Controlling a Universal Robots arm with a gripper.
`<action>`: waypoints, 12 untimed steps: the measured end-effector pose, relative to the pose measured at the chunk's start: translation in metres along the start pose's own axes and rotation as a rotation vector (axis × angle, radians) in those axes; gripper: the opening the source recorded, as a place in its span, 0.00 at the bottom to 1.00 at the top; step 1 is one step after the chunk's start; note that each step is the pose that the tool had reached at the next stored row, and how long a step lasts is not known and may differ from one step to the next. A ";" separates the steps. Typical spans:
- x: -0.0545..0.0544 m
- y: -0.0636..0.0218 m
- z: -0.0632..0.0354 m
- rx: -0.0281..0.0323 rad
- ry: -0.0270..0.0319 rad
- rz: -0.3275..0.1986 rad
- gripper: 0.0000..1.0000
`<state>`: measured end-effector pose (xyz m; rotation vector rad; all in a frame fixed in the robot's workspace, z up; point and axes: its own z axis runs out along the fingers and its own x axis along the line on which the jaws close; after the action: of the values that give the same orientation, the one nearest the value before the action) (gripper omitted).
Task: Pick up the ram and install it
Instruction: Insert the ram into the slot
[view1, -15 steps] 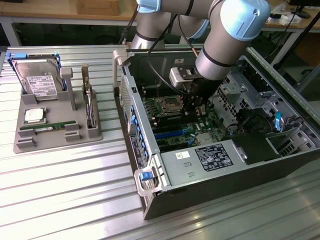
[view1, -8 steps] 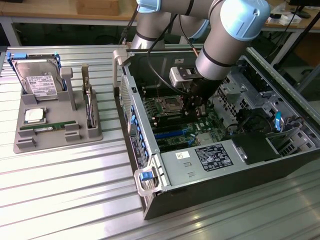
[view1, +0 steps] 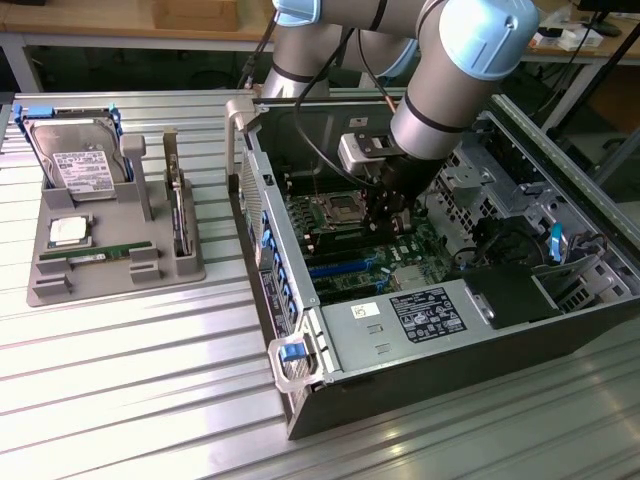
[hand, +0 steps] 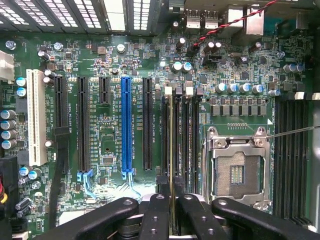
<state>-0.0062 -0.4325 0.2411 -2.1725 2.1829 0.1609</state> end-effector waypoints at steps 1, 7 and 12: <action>0.000 0.0000 0.0001 0.0001 0.0004 0.000 0.13; 0.000 0.0000 0.0000 0.0002 0.0029 0.000 0.13; -0.002 0.0011 0.0002 0.0002 0.0030 0.000 0.13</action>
<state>-0.0073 -0.4309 0.2411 -2.1739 2.1846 0.1574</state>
